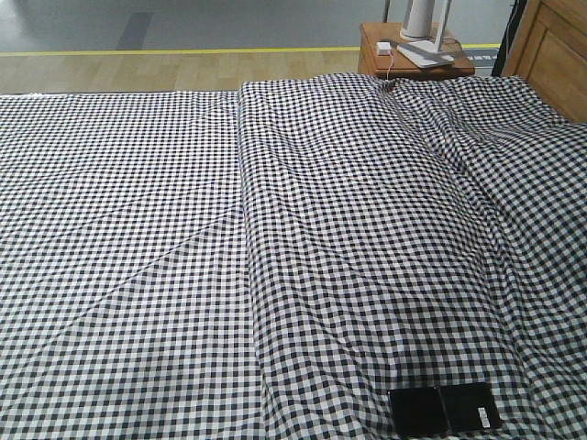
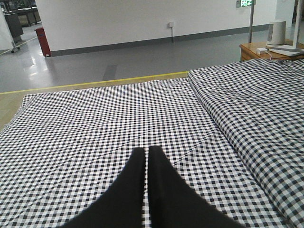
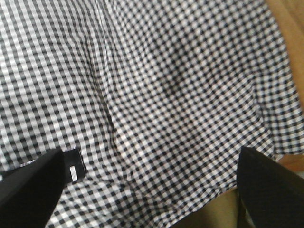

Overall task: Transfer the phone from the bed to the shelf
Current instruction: 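Lower the right gripper toward the black phone on the bed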

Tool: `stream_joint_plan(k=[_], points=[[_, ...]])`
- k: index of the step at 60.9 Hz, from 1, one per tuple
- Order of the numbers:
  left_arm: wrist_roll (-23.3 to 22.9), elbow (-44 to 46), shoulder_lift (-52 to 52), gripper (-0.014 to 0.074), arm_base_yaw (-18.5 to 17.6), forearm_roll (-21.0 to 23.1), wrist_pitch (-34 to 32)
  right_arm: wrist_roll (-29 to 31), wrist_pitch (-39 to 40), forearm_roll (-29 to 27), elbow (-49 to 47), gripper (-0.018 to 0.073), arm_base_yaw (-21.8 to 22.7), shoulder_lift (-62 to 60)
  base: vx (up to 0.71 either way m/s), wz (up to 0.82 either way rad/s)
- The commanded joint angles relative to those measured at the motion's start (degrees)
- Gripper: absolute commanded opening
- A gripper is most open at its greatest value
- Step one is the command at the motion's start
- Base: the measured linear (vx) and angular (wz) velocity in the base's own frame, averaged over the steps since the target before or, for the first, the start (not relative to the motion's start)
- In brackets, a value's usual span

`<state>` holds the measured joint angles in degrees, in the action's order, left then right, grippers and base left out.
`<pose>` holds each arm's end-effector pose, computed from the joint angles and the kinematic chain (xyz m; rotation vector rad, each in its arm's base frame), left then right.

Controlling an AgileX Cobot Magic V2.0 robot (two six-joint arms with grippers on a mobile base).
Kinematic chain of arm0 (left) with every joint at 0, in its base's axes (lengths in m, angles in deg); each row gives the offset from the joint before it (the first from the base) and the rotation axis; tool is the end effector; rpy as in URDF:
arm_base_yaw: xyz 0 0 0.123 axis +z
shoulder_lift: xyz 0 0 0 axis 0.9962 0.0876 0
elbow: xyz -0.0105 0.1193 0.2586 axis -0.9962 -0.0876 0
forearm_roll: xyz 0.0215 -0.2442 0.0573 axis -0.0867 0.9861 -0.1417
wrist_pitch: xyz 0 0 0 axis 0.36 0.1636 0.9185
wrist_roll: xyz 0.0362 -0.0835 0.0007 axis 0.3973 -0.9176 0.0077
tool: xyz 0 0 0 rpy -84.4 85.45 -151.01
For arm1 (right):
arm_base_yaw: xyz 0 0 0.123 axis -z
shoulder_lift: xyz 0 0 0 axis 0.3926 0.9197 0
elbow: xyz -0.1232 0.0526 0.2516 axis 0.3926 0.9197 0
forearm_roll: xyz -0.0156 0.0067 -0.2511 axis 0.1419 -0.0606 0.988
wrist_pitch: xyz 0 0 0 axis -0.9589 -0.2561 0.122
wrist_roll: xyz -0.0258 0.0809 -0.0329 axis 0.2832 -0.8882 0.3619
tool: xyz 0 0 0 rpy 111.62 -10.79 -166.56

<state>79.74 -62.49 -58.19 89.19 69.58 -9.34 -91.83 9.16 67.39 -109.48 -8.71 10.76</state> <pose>0.0561 0.0037 0.1857 0.0454 1.6889 0.1434 0.2078 -0.0732 0.3452 0.3354 2.4898 -0.3922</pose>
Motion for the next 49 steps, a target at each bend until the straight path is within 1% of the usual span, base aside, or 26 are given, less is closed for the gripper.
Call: stream_joint_plan(k=[1, 8, 15, 18, 21, 25, 28, 35, 38, 43, 49], points=[[-0.33, 1.32, -0.68, 0.0001, -0.34, 0.52, -4.12, 5.21, 5.26, -3.47, -1.86, 0.0691, 3.42, 3.69, 0.00, 0.00], [-0.33, 1.32, -0.68, 0.0001, -0.34, 0.52, -4.12, 9.57, 9.56, -5.62, -1.86, 0.0686, 6.40, 11.49, 0.00, 0.00], [-0.33, 1.32, -0.68, 0.0001, -0.34, 0.52, -4.12, 9.89, 11.64, -6.45, -2.08, 0.0685, 8.71, 19.90, 0.00, 0.00], [-0.33, 1.32, -0.68, 0.0001, -0.34, 0.52, -4.12, 10.51, 11.81, -7.72, -2.78, 0.0684, 9.71, 23.60, 0.00, 0.00], [-0.33, 1.32, -0.68, 0.0001, -0.34, 0.52, -4.12, 12.43, 11.68, -9.64, -4.11, 0.0683, 10.83, 27.72, 0.00, 0.00], [-0.33, 1.32, -0.68, 0.0001, -0.34, 0.52, -4.12, 15.86, 11.15, -13.64, -6.14, 0.0683, 12.43, 32.67, 0.00, 0.00], [-0.33, 1.32, -0.68, 0.0001, -0.34, 0.52, -4.12, 20.03, 10.41, -17.45, -8.23, 0.0683, 13.70, 35.93, 0.00, 0.00], [-0.33, 1.32, -0.68, 0.0001, -0.34, 0.52, -4.12, 31.52, 7.08, -29.33, -12.59, 0.0678, 16.88, 43.13, 0.00, 0.00], [-0.33, 1.32, -0.68, 0.0001, -0.34, 0.52, -4.12, 35.54, 5.40, -33.87, -14.11, 0.0675, 18.27, 45.99, 0.00, 0.00], [-0.33, 1.32, -0.68, 0.0001, -0.34, 0.52, -4.12, 40.34, 3.28, -39.08, -16.09, 0.0672, 20.30, 50.18, 0.00, 0.00], [-0.33, 1.32, -0.68, 0.0001, -0.34, 0.52, -4.12, 46.86, 0.27, -42.37, -17.86, 0.0668, 21.86, 54.97, 0.00, 0.00]])
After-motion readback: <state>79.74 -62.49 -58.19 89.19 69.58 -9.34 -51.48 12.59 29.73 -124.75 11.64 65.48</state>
